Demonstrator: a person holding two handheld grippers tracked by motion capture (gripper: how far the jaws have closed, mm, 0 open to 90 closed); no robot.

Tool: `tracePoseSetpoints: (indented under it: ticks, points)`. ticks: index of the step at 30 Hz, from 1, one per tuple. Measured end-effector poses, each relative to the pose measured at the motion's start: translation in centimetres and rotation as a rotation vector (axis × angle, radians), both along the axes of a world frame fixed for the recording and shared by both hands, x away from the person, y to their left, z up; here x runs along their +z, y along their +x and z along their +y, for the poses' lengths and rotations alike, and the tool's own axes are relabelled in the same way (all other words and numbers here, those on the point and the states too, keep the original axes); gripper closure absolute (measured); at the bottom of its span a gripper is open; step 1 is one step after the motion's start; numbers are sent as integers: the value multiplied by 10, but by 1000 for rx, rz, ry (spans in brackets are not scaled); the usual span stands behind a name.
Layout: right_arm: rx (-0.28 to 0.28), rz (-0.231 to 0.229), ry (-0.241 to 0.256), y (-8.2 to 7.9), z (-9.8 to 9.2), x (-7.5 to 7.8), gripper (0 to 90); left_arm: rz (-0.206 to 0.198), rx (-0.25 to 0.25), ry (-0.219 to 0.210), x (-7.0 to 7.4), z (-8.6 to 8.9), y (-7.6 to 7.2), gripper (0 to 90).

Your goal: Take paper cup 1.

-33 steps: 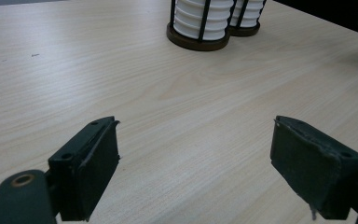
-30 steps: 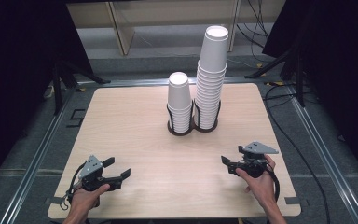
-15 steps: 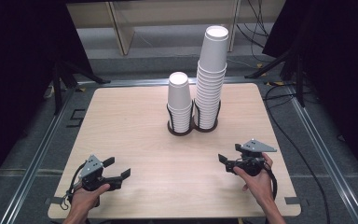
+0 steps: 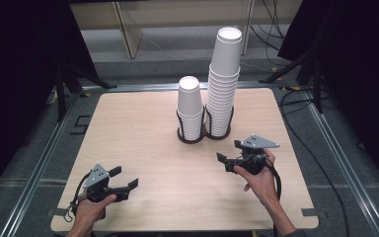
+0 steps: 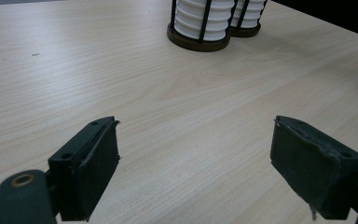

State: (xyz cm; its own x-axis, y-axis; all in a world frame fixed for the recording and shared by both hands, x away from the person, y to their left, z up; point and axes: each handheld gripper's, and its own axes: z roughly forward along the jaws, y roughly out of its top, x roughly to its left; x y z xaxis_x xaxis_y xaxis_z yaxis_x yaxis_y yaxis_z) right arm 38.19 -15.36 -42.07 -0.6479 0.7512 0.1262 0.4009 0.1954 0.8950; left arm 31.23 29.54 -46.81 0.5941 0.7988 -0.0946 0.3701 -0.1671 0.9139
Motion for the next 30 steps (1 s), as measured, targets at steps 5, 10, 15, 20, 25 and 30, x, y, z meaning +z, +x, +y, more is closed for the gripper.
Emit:
tracePoseSetpoints:
  ticks: [5, 10, 15, 20, 25, 30]
  points:
    - [7, 2, 4, 6, 11, 9, 178, -4, -7, -17, -1, 0, 1, 148]
    - [27, -12, -16, 14, 23, 20, 180, -7, -8, -11, -1, 0, 1, 148]
    - [35, -17, 1, 20, 31, 28, 180, 3, -3, -17, -2, 0, 1, 148]
    - [22, -53, 7, 28, 39, 39, 180, 1, -6, -12, -2, -1, 1, 148]
    - [37, -53, 26, 38, 51, 44, 183, 3, -3, -13, -2, 0, 1, 148]
    - [18, -60, 32, 45, 60, 51, 182, -4, -7, -12, -2, 0, 1, 148]
